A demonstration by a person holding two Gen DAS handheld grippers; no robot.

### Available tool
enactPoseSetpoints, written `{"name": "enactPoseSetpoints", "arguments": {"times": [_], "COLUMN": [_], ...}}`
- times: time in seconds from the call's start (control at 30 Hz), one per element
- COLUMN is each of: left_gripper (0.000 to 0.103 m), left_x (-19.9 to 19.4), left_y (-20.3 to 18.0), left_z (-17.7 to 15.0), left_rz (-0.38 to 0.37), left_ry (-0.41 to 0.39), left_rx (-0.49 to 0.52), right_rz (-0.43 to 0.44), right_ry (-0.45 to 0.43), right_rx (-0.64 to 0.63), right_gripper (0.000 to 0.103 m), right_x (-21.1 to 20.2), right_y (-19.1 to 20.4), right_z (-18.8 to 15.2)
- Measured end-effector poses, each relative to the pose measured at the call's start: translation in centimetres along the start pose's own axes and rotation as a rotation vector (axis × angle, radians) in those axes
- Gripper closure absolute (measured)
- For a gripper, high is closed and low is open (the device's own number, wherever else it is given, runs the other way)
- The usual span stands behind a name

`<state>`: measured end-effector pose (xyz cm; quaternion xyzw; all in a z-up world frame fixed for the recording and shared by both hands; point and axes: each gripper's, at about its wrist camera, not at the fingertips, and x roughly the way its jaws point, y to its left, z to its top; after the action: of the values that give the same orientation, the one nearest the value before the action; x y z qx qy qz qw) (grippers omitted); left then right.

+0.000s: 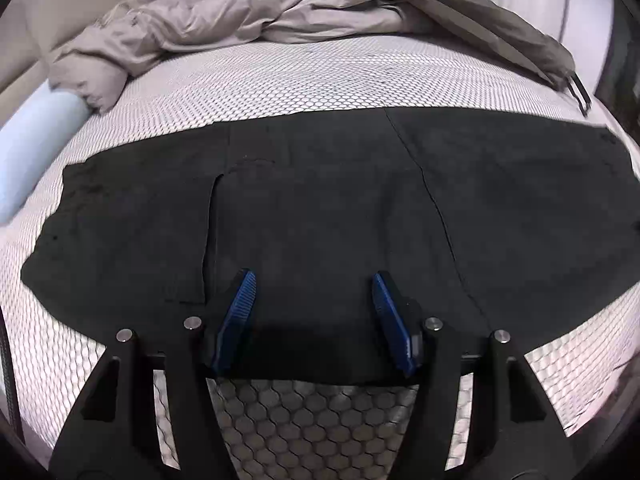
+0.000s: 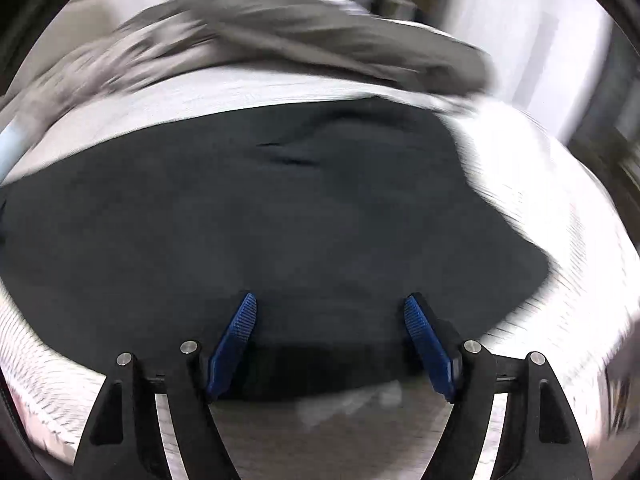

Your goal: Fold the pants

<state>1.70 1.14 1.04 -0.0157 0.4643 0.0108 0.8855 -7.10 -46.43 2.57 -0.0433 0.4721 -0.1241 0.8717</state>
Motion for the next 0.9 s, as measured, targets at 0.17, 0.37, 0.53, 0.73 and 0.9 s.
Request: {"name": "enactPoseSetpoints", "arguments": {"times": [0.17,0.37,0.53,0.73,0.9], "left_gripper": [0.045,0.040,0.039,0.022,0.022], "left_x": [-2.5,-3.3,-1.6,-0.3,0.0], "left_y": [-3.3,-13.7,-20.6,-22.8,-19.5], "left_z": [1.6,2.3,0.7,-1.3,-0.6], "left_rz": [-0.134,-0.253,-0.248,-0.181,-0.194], "left_ry": [-0.015,0.002,0.046,0.065,0.045], "left_rx": [0.000,0.120,0.257,0.238,0.207], "right_rz": [0.199,0.504,0.546,0.462,0.605], "right_ry": [-0.002,-0.045,-0.101,-0.132,-0.207], "right_rx": [0.292,0.574,0.733,0.614,0.359], "right_gripper": [0.025,0.019,0.023,0.086,0.086], "right_x": [-1.2,1.5,6.3,4.6,-3.3], "right_y": [-7.2,-10.3,-12.2,-10.7,-2.1], "right_z": [-2.1,-2.5,1.1,6.1,9.4]}}
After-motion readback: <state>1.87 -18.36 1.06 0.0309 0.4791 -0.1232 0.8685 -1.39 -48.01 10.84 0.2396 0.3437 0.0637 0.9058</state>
